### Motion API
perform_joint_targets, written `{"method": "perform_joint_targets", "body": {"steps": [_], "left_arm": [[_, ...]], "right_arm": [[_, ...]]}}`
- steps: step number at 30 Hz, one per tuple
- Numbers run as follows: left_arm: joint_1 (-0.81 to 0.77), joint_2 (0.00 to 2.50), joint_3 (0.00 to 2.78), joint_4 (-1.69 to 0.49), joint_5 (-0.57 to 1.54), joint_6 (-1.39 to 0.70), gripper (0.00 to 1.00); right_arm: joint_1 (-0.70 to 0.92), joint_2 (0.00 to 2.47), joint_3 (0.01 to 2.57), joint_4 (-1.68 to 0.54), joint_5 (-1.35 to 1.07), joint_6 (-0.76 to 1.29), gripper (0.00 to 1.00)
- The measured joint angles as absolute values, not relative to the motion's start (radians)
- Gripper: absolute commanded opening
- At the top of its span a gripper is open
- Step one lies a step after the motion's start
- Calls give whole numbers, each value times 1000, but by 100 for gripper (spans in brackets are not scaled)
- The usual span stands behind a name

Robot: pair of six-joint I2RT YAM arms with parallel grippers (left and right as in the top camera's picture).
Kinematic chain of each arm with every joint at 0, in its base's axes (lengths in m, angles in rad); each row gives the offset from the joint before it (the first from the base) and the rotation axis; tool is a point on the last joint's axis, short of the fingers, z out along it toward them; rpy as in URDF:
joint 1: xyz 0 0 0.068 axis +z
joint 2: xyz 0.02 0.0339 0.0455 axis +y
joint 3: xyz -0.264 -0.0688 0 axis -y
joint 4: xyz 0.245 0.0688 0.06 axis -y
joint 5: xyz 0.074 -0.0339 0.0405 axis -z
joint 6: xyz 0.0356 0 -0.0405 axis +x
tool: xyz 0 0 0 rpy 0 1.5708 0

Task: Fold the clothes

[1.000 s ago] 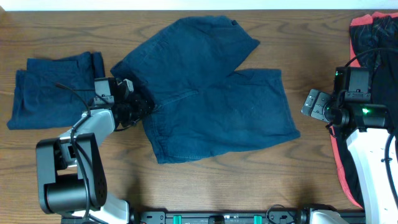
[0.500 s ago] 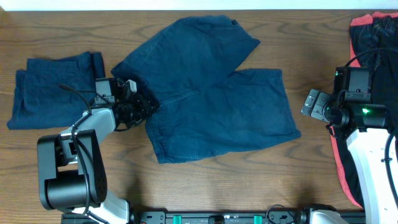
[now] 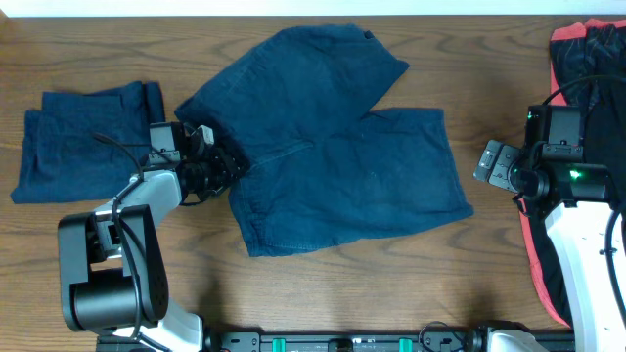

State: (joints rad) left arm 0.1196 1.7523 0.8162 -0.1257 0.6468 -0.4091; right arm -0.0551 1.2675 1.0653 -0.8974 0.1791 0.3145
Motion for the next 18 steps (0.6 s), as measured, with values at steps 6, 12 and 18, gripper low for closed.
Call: {"method": "perform_joint_targets", "body": {"steps": [6, 12, 18], "left_arm": [[121, 1752, 816, -126, 647, -423, 39], [121, 1752, 816, -131, 642, -423, 37], [121, 1752, 822, -172, 621, -414, 37]], "right_arm": [[-55, 1267, 1065, -897, 179, 315, 99], [-55, 1267, 1065, -896, 179, 315, 99], [-55, 1267, 1065, -893, 179, 315, 99]]}}
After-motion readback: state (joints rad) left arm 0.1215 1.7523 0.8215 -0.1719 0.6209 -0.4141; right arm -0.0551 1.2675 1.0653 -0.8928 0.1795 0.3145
